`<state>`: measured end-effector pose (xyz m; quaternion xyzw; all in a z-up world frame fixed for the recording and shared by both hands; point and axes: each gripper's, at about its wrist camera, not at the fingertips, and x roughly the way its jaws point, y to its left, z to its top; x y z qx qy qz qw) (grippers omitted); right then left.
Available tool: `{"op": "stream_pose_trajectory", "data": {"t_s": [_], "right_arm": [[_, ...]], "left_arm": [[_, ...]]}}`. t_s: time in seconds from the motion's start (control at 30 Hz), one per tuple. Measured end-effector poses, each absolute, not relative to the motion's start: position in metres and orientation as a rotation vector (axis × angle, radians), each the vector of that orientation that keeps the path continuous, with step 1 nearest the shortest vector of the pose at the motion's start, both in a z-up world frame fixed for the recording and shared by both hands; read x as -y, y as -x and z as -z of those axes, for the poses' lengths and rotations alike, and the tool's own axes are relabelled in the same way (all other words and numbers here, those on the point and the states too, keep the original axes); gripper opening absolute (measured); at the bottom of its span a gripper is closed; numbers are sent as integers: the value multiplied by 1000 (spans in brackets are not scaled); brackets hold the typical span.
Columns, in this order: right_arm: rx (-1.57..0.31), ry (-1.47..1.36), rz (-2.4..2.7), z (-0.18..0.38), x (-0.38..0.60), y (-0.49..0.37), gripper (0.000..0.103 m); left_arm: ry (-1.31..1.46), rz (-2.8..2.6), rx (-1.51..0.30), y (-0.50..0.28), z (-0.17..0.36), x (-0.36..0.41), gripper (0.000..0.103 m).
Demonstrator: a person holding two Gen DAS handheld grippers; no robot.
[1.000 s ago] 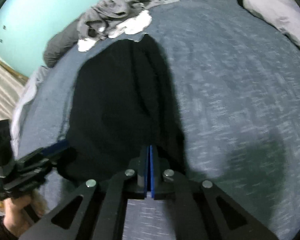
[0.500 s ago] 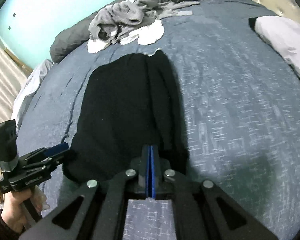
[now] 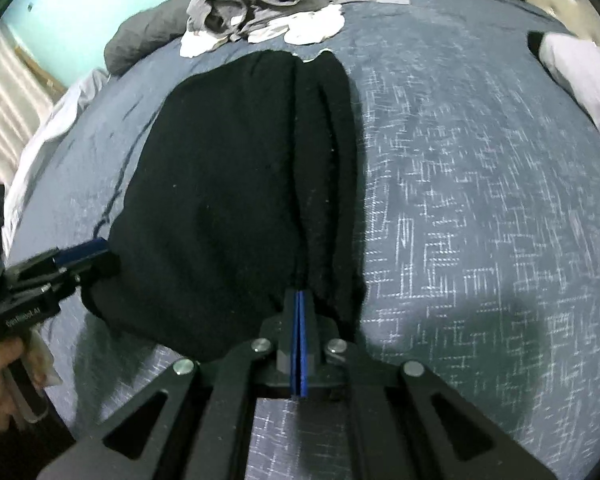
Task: Fold clothes
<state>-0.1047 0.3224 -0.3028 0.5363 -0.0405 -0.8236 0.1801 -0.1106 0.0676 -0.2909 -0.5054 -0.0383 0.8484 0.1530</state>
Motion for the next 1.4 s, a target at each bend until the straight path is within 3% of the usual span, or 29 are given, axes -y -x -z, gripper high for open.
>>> {"op": "stream_pose_trajectory", "data": {"t_s": [0.3,0.4,0.43,0.47,0.53,0.63,0.73,0.83,0.93,1.13,1.4], "right_arm": [[279,-1514,2271,285,-348,109,0],[316,-1524,2294,267,-362,113,7],[348,-1522,2302,261,-367,115,14],[379,-1523,2302,257,-370,117,30],[428,-1537,2279,255,-369,122,51],[443,-1601,2209,265,-355,126,54],[422,-1658,2180,279,-343,124,64],[444,-1705,2193,295,-346,124,64],[471,-1731,2186,307,-350,125,67],[455,-1728,2155,311,-347,127,68],[416,-1708,2110,318,-333,131,69]], "left_arm": [[1488,-2415,258,113,287,-53,49],[1473,-2431,300,111,279,-43,49],[1471,-2431,324,110,276,-39,51],[1479,-2420,341,111,276,-36,54],[1489,-2404,348,112,274,-33,60],[1502,-2355,346,113,275,-36,61],[1529,-2306,355,115,283,-39,66],[1551,-2268,386,117,290,-40,68],[1578,-2237,443,120,300,-36,76],[1600,-2174,573,125,318,-31,76],[1548,-2184,576,128,324,-41,75]]}}
